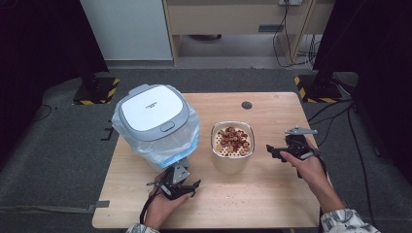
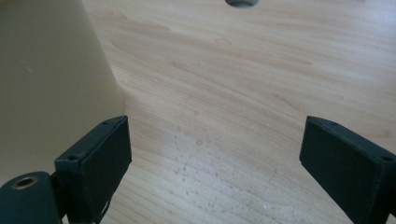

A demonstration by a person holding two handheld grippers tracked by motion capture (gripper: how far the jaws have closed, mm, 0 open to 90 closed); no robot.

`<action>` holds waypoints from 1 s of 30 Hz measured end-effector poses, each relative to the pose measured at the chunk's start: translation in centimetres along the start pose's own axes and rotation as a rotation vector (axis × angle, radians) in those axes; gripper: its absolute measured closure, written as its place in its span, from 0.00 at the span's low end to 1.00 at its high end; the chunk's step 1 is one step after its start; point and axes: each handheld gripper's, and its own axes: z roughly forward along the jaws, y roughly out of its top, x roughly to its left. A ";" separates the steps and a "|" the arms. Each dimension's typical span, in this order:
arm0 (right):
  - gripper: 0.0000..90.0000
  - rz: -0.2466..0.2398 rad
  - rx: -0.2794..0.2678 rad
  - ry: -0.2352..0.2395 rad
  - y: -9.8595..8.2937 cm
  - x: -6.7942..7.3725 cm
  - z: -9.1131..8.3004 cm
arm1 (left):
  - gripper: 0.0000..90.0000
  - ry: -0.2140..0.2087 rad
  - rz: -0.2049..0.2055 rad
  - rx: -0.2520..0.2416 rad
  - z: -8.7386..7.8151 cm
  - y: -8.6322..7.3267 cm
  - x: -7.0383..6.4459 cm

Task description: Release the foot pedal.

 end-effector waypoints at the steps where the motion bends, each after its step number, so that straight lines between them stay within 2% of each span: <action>1: 0.10 0.006 0.002 -0.002 -0.2 0.0 0.3 | 0.32 0.000 0.001 0.001 0.0 0.0 0.0; 5: 0.11 0.024 0.031 -0.022 -0.9 -0.4 1.4 | 0.32 -0.001 0.002 0.004 0.1 0.0 0.0; 9: 0.10 0.057 0.036 -0.038 -1.4 -0.7 2.3 | 0.32 -0.002 -0.001 0.001 0.0 0.0 0.0; 11: 0.10 0.092 0.035 -0.057 -1.6 -0.9 3.2 | 0.32 -0.003 0.001 0.005 0.1 0.0 0.0; 22: 0.09 0.101 0.063 -0.084 -1.7 -0.3 5.1 | 0.31 -0.003 0.001 0.004 0.1 0.0 0.0; 25: 0.08 0.080 0.081 -0.082 -1.9 0.1 5.6 | 0.31 -0.004 0.003 0.004 0.1 0.0 -0.1; 30: 0.08 0.072 0.091 -0.094 -2.1 0.6 6.1 | 0.31 -0.004 0.002 0.003 0.1 0.0 0.0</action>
